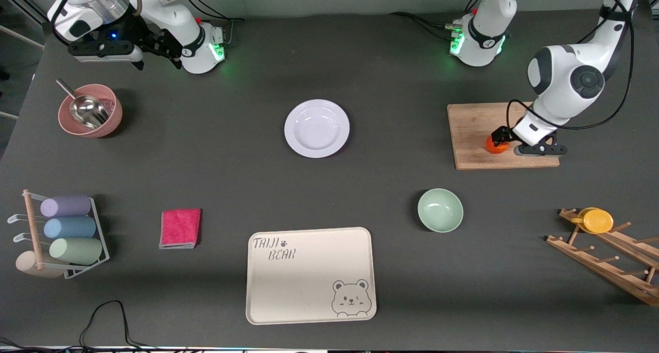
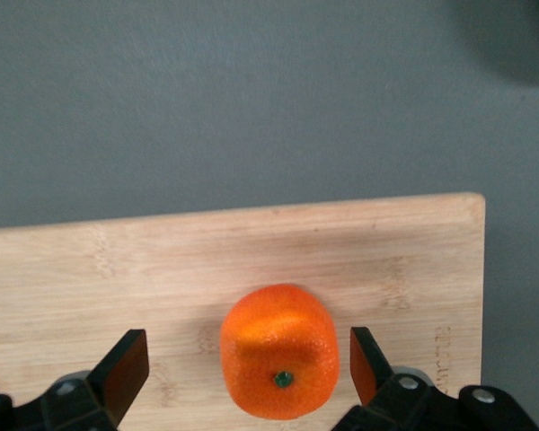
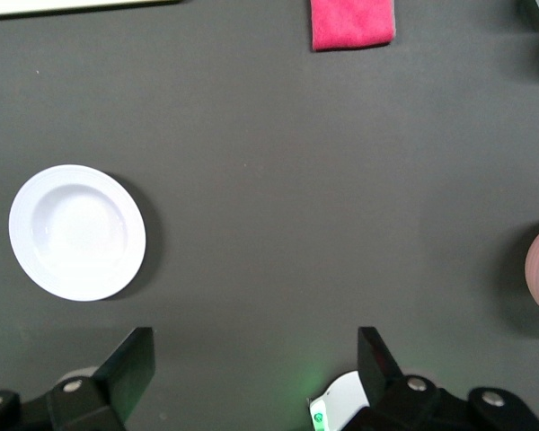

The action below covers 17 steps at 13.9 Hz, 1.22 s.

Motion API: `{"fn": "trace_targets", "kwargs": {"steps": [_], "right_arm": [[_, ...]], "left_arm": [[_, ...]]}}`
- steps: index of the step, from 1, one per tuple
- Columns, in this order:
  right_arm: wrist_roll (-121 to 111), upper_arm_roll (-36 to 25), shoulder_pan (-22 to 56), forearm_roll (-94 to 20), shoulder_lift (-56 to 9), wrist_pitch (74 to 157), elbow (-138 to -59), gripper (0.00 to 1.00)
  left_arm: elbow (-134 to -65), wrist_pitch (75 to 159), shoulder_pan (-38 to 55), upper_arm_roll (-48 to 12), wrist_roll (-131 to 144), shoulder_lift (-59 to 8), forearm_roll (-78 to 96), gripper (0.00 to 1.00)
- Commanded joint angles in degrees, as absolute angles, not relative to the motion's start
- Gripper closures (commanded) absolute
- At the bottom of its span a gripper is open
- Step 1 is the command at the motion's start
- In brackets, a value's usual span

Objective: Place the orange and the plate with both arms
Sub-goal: 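Lower the left gripper onto the orange on the cutting board, then grasp the orange with the left gripper while the right gripper reaches forward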

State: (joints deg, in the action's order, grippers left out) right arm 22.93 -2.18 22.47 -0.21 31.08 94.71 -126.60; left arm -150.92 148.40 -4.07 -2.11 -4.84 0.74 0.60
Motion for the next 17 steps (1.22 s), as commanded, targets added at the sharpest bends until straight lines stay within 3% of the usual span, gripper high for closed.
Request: {"fn": "trace_targets", "kwargs": {"steps": [1,6,8,9,11,13,14,17], "right_arm": [[23.6,-3.3,23.8,-3.6,31.6,96.2,-128.1,0.00],[14.9,-6.2,23.7,-13.6,28.8,98.3,-131.2,0.00],[8.9,-9.7,23.7,-18.8,28.6,101.7,-135.3,0.00],[5.8,-10.9,23.7,-21.5,28.5,103.6,-137.7,0.00],[-0.2,-13.4,23.7,-27.3,27.2,107.6,-141.8,0.00],[-6.7,-14.8,23.7,-35.7,25.0,109.1,-144.4,0.00],[-9.6,-15.5,23.7,-38.1,23.5,109.6,-144.9,0.00],[-23.1,-19.1,23.7,-46.9,18.9,111.0,-147.8,0.00]], "left_arm": [[-152.8,149.5,-4.0,-2.2,-4.3,1.0,1.1,0.00],[-152.8,149.9,-4.0,-2.2,-4.3,-1.8,1.1,0.00],[-152.8,149.9,-3.8,-2.3,-4.3,-1.8,1.2,0.08],[-152.8,149.9,-3.7,-2.3,-4.2,-1.9,1.3,0.20],[-152.7,149.8,-3.7,-2.4,-4.2,-2.0,1.4,0.67],[-152.2,148.5,-3.7,-2.4,-4.2,-1.0,1.4,0.95],[-151.5,146.8,-3.6,-2.5,-4.4,0.2,1.4,1.00],[-146.4,136.2,-2.8,-2.5,-4.0,4.4,1.4,1.00]]}}
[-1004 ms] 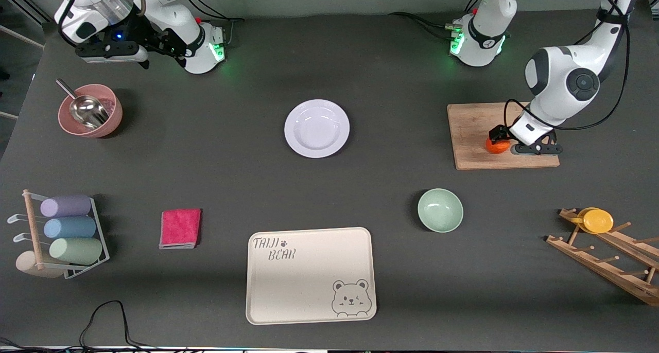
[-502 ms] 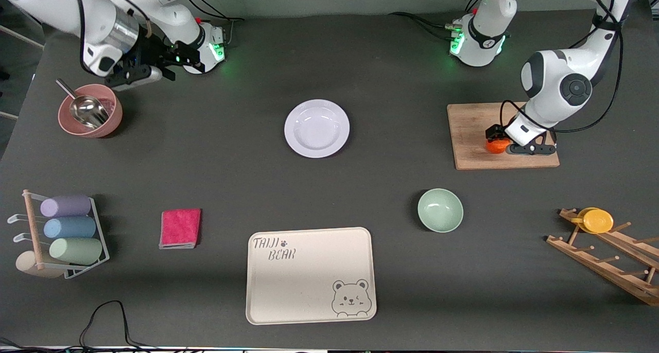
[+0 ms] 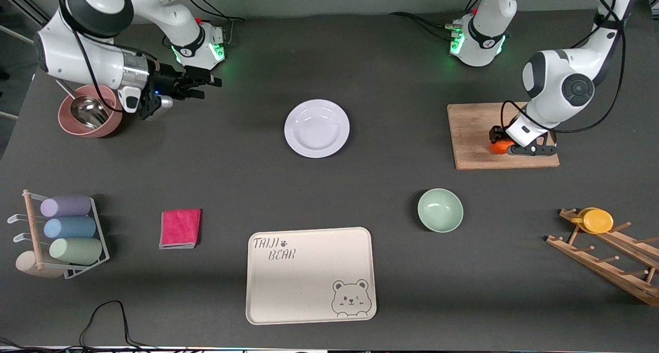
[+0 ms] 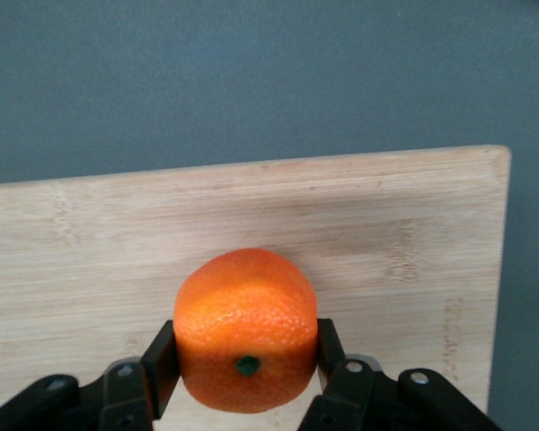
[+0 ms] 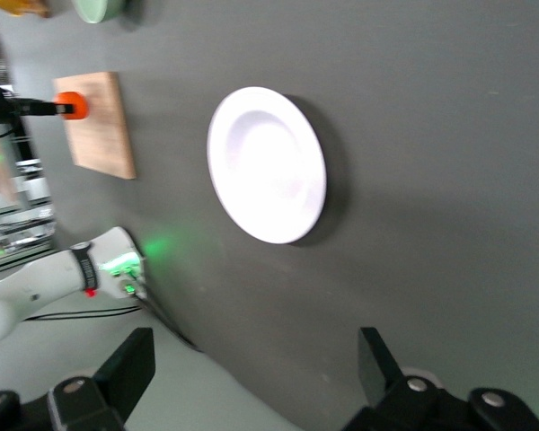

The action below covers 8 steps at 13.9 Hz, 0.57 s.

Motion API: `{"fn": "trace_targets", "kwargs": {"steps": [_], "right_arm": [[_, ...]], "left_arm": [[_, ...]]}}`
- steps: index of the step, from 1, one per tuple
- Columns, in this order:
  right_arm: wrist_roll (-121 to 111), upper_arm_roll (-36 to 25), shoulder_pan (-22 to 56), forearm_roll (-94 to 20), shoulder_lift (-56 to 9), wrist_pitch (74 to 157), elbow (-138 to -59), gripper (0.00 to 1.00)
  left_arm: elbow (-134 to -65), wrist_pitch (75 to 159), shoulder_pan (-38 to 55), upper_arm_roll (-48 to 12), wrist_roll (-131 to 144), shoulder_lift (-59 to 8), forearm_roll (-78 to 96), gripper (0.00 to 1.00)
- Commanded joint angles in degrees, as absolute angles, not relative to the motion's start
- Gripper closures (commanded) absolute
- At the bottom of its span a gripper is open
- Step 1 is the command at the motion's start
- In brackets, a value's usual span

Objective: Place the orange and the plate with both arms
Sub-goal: 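Grasp the orange with the left gripper while the right gripper reaches forward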

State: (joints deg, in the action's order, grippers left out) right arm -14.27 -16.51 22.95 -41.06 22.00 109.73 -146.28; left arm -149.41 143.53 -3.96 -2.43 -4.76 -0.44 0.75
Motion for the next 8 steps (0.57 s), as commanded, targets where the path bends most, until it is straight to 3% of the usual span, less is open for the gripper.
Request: {"fn": "trace_targets", "kwargs": {"steps": [1,5,8], "right_arm": [[-28.8,-20.8,23.7,-49.9,16.4,110.9,-148.4,0.00],[-47.3,-24.0,23.7,-62.1,5.1,110.4,-149.8,0.00],[-57.5,-24.0,23.7,-70.3,-1.3,109.2,-151.3,0.00]], "left_arm": [[-144.5,132.3,-2.6,-2.5,-3.3,6.6,1.5,1.00],[-130.4,113.6,-2.3,-5.6,3.8,9.3,1.8,1.00],[-117.6,98.9,-2.0,-13.2,15.3,9.0,7.5,1.00]]}}
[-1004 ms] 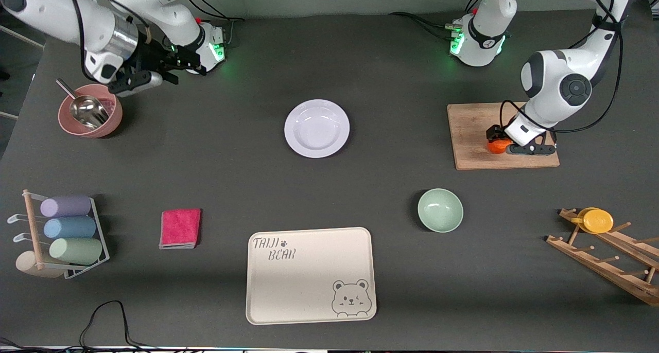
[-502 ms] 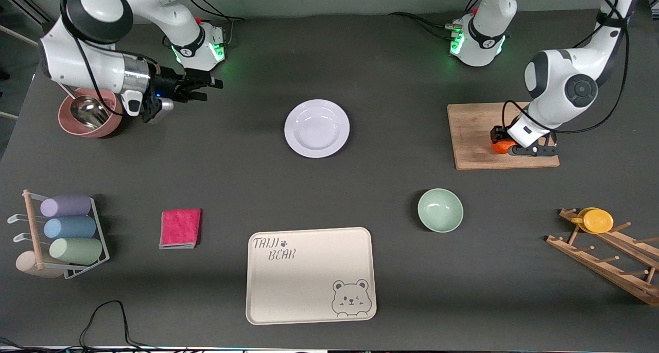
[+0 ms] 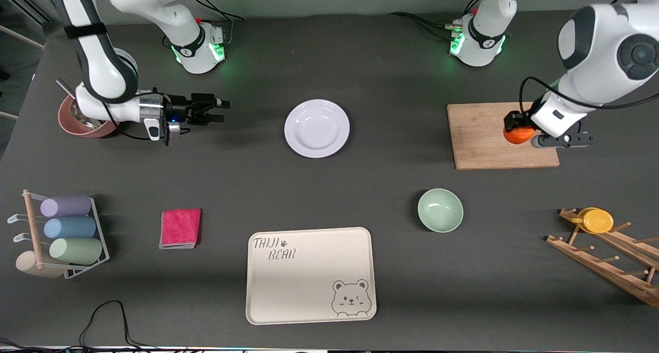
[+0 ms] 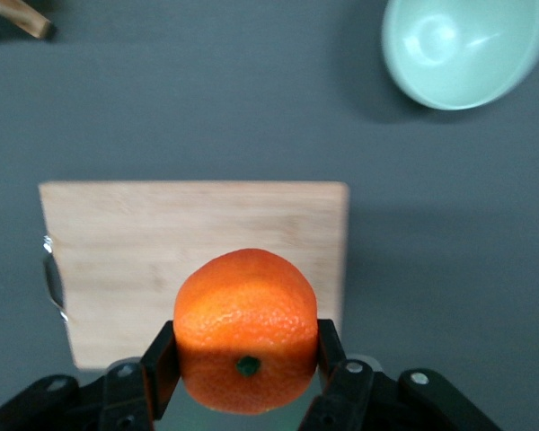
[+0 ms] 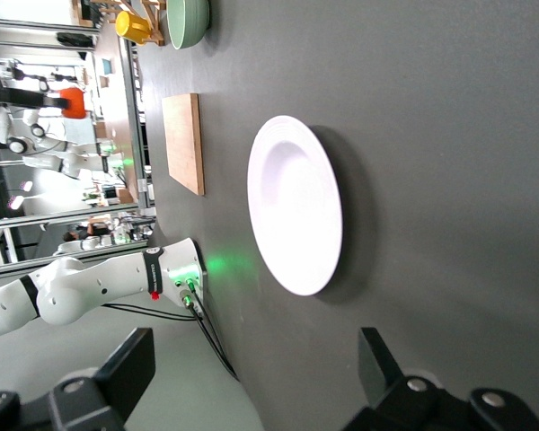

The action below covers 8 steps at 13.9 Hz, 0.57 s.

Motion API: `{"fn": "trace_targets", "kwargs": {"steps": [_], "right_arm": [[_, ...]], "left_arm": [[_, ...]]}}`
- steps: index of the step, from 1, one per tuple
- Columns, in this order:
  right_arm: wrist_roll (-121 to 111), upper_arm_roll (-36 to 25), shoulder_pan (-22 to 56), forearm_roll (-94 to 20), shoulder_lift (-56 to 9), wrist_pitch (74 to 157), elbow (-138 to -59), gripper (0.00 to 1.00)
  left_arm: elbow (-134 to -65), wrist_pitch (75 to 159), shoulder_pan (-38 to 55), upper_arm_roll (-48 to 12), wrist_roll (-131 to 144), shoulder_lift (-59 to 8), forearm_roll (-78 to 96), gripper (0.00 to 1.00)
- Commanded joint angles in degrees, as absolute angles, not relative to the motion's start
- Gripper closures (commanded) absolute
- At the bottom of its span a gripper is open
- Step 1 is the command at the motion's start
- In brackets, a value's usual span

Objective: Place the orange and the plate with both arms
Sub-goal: 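Grasp the orange with the left gripper while the right gripper reaches forward, then carry the orange with the left gripper onto the white plate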

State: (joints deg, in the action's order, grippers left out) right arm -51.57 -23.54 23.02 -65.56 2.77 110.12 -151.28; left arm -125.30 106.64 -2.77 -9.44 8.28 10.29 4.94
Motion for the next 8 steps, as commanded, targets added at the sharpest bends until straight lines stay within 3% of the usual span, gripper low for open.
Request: {"fn": "trace_targets", "kwargs": {"steps": [1,5,8], "right_arm": [[-61.0,-24.0,23.7,-72.8,-3.8,107.9,-151.3,0.00],[-76.6,-24.0,23.6,-82.9,-17.5,102.0,-151.2,0.00],[-78.4,-24.0,23.6,-84.8,-20.7,101.3,-151.0,0.00]], "left_arm": [[-115.3,96.5,-2.0,-15.7,19.1,9.0,8.5,1.00],[-106.6,92.5,-1.8,-28.4,38.4,8.3,11.4,1.00],[-103.5,94.8,-1.8,-38.8,49.9,5.1,12.4,1.00]]}}
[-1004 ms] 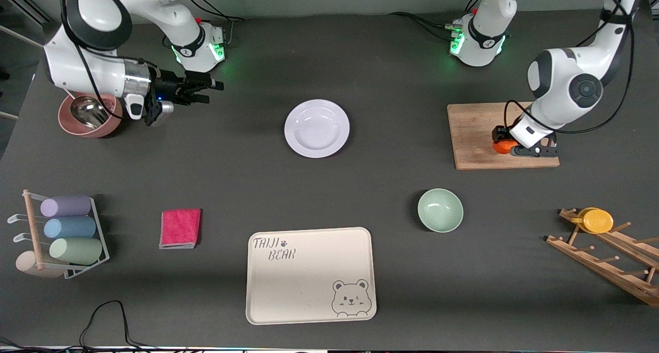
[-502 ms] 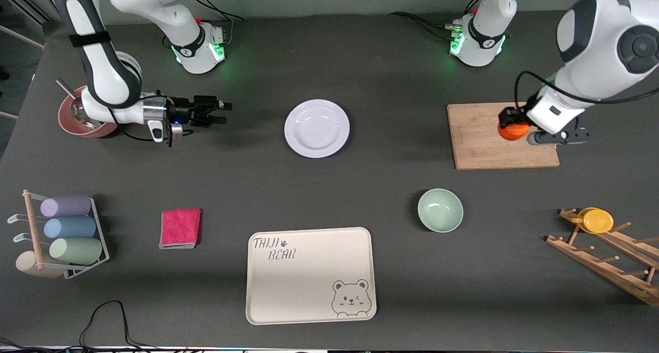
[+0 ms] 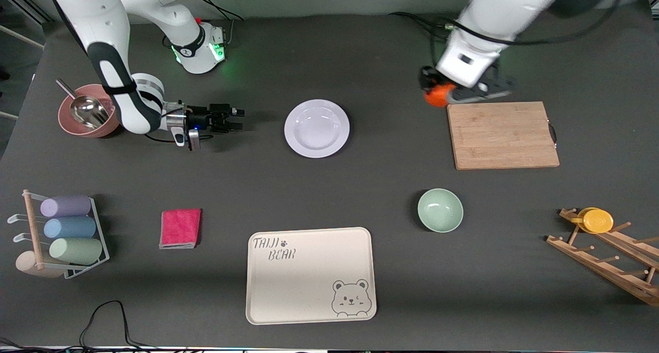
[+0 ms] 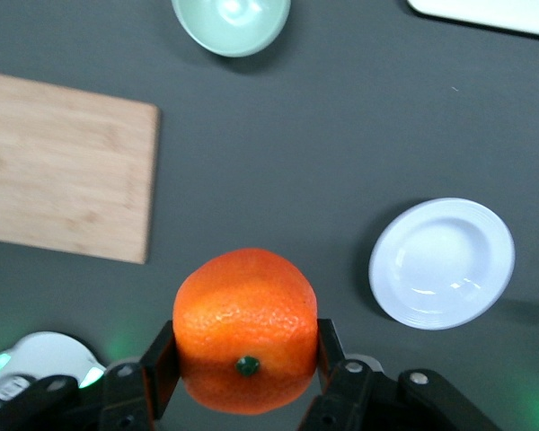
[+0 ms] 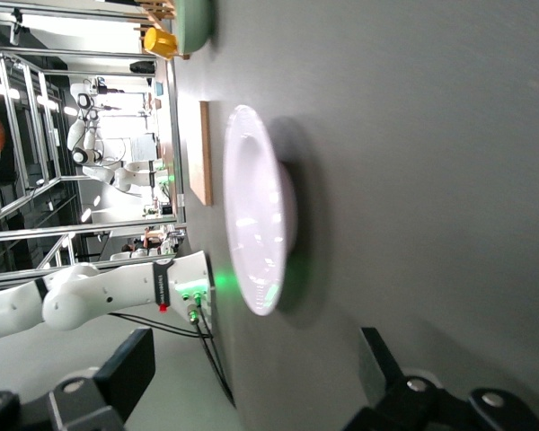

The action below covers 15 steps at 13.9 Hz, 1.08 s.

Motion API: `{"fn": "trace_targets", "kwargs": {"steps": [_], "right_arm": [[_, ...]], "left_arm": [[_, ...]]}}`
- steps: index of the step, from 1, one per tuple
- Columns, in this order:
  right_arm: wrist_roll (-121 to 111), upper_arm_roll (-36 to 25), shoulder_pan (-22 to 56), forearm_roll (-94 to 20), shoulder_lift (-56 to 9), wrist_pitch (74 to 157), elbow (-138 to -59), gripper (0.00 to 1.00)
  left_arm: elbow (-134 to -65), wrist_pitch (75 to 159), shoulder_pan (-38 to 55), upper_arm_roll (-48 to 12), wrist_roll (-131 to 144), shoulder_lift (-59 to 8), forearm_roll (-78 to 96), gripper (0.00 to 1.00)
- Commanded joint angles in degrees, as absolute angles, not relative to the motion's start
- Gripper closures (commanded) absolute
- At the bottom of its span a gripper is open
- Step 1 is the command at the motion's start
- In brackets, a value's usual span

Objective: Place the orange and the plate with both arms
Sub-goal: 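Carry the orange with the left gripper onto the white plate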

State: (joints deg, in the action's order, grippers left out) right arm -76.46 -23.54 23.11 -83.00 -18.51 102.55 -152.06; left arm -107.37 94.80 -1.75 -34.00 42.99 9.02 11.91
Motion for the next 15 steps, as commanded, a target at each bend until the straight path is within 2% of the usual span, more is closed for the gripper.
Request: {"fn": "trace_targets", "kwargs": {"steps": [1,3,8,13,15], "right_arm": [[-78.4,-24.0,23.6,-84.8,-21.3,101.3,-150.9,0.00],[-78.5,-24.0,23.6,-84.8,-21.9,101.3,-150.8,0.00],[-79.5,-24.0,23.5,-84.8,-23.6,100.9,-150.6,0.02],[-79.7,-24.0,23.4,-84.8,-23.6,100.9,-150.6,0.41],[-79.7,-24.0,23.4,-84.8,-23.6,100.9,-150.6,0.49]], "left_arm": [[-103.3,97.4,-1.4,-41.9,53.4,3.2,12.2,1.00],[-103.4,104.9,1.1,-46.2,60.9,-2.3,10.6,1.00],[-103.1,120.3,14.2,-46.1,78.8,-19.3,-7.4,1.00],[-97.7,125.6,20.1,-44.4,88.7,-35.8,-24.8,1.00],[-96.1,125.7,22.1,-42.8,89.7,-39.1,-27.9,1.00]]}}
